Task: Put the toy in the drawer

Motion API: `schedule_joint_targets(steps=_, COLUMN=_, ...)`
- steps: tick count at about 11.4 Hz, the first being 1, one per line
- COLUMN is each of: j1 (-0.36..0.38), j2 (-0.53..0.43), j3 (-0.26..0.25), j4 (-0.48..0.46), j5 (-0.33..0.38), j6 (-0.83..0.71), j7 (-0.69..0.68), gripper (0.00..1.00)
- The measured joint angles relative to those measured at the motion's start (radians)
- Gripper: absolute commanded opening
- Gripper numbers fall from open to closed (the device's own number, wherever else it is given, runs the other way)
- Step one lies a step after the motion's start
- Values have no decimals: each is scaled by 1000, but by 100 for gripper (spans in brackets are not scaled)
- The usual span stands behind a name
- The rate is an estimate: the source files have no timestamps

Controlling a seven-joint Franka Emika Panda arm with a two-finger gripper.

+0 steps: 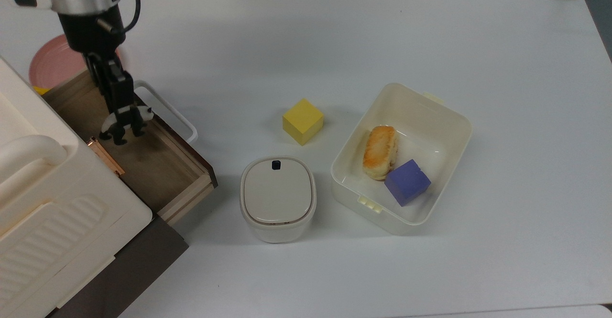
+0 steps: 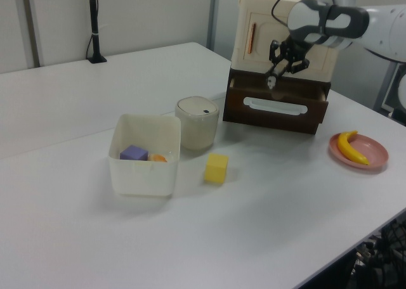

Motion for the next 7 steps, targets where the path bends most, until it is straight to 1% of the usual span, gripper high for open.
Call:
schedule_joint_targets(steps=1, j1=-3, j2=14, j3=-5, j4=0, j5=-3, j6=14, j7=0, gripper=33)
schedule_joint_targets(steps=2, j1=-4, j2=27, j3=-14, j4=0, j5=-6, j6=23, j7=-3, gripper=57)
schedule_joint_targets(steps=3, j1=-6, j2=39, j3=-20, j4=0, j5=-8, j6=27, j7=-5, gripper=75)
schedule_joint_targets(steps=4, j1=-9, j2=52, j3=-25, j4=0, j5=-9, j6=29, j7=-8, gripper=79)
schedule_joint_targets(steps=5, j1=-11, j2=57, j3=-26, j4=0, j5=-10, j6=30, j7=-9, gripper=97)
schedule_joint_targets(steps=6, j1=-11, j2=58, j3=-26, j4=1, j5=-12, j6=30, j7=-12, gripper=100)
schedule_joint_targets(steps=7, j1=-8, j2=58, j3=-26, j4=3, j5=-20, j6=30, j7=-12, gripper=100)
